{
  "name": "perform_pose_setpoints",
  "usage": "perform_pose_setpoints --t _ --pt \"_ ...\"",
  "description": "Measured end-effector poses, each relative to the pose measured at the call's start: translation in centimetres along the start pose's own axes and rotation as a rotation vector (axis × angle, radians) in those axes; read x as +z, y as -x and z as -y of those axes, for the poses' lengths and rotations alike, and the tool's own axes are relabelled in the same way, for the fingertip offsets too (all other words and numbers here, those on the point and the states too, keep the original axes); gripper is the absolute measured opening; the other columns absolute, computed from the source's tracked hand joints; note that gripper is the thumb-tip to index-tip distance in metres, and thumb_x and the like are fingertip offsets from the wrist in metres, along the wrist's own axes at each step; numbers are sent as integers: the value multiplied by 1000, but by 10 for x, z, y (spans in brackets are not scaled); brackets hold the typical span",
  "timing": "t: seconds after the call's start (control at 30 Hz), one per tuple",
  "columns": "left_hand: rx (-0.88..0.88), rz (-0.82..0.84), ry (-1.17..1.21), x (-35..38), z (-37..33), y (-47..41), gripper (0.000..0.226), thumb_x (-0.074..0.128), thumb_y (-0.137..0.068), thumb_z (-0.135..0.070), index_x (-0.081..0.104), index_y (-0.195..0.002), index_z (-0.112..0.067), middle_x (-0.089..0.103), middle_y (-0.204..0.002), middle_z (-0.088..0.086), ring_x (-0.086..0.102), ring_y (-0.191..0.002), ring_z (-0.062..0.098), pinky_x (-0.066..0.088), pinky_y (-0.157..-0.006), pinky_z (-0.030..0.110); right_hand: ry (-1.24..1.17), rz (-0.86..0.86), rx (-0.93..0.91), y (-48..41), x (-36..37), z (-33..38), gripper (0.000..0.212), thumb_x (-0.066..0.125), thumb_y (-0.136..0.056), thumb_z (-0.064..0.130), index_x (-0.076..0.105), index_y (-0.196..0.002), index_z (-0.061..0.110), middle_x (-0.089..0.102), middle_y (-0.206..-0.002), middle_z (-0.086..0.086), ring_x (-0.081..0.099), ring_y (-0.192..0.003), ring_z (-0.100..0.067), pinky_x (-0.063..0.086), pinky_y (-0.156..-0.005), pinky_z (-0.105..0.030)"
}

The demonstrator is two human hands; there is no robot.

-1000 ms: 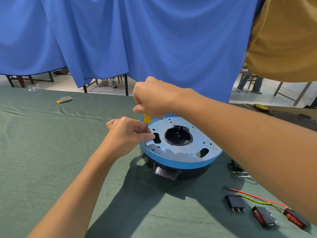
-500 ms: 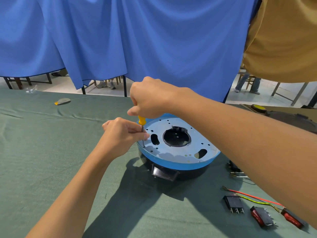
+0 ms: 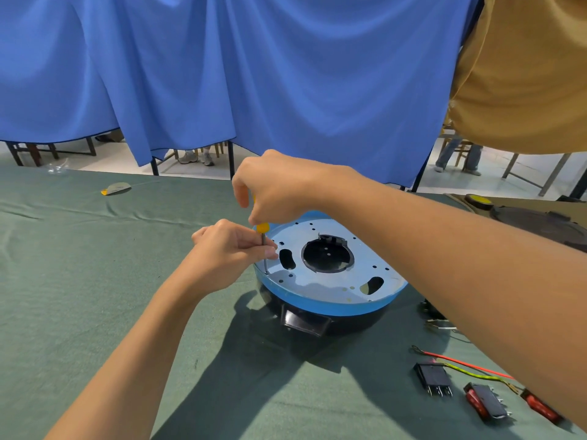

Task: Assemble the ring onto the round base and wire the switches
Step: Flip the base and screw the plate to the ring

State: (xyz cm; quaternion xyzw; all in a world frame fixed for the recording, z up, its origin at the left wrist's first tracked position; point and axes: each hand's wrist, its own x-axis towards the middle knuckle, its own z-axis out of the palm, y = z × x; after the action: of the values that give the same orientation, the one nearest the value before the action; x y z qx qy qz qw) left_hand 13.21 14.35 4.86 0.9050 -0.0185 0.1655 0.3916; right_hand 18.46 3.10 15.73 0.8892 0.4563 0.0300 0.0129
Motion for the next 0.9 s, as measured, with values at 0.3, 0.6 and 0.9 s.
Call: perform_pose_setpoints --t 0.3,0.6,0.9 --pt "-24 -113 -23 4 -1 -1 26 81 -76 -32 67 -58 -46 69 -67 -28 62 -96 10 38 -101 53 -60 -88 69 2 7 -11 37 61 -90 46 54 -72 14 56 -73 -7 58 -59 -22 45 -48 -29" --pt "-25 -149 -14 5 -1 1 20 78 -76 -38 69 -60 -48 69 -70 -28 59 -107 27 37 -103 50 -58 -157 48 2 12 -10 40 60 -90 49 37 -68 25 34 -75 3 37 -63 -11 26 -50 -28" --pt "-6 -107 -9 3 1 2 13 74 -80 -43 72 -67 -46 70 -76 -29 59 -108 19 36 -104 52 52 -157 15 4 6 -6 39 58 -93 37 34 -65 23 34 -73 1 42 -65 -18 28 -50 -29"
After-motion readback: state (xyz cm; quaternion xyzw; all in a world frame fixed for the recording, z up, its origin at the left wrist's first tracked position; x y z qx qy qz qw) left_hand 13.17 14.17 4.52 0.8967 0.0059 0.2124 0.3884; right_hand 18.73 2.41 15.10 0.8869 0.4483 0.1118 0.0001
